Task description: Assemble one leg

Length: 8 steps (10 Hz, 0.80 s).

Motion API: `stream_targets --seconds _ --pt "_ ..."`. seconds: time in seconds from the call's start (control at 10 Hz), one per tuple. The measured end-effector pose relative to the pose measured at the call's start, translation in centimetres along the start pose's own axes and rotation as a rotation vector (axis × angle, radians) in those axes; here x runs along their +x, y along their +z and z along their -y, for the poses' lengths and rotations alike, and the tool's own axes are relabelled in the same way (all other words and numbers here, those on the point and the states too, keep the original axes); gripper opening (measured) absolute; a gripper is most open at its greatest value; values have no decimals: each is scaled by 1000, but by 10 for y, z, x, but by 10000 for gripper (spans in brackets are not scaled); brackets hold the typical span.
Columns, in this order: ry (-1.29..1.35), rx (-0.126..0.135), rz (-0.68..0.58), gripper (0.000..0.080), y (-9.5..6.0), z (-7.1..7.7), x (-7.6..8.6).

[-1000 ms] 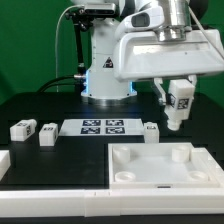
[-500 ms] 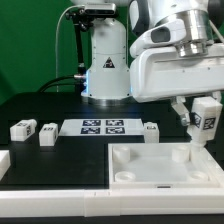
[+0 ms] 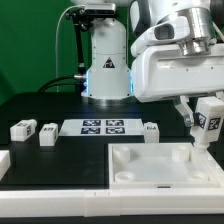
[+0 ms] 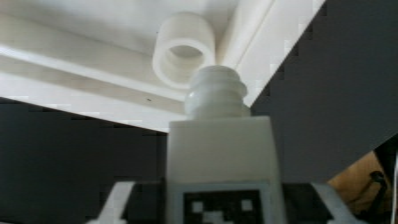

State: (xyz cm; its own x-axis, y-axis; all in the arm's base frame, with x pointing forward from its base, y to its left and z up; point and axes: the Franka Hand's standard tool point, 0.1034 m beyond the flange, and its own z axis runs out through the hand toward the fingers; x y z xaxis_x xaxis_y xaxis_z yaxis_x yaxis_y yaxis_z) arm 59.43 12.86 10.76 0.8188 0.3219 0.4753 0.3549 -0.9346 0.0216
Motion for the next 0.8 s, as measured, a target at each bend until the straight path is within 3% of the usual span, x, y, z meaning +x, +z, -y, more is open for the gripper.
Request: stream_targets --seconds 0.2,0.3,0.5,0.8 --pt "2 -2 1 287 1 -2 -1" --pt "16 -8 3 287 6 -12 -1" --pt "0 -6 18 287 14 -22 13" --pt "0 -5 20 287 24 -25 13"
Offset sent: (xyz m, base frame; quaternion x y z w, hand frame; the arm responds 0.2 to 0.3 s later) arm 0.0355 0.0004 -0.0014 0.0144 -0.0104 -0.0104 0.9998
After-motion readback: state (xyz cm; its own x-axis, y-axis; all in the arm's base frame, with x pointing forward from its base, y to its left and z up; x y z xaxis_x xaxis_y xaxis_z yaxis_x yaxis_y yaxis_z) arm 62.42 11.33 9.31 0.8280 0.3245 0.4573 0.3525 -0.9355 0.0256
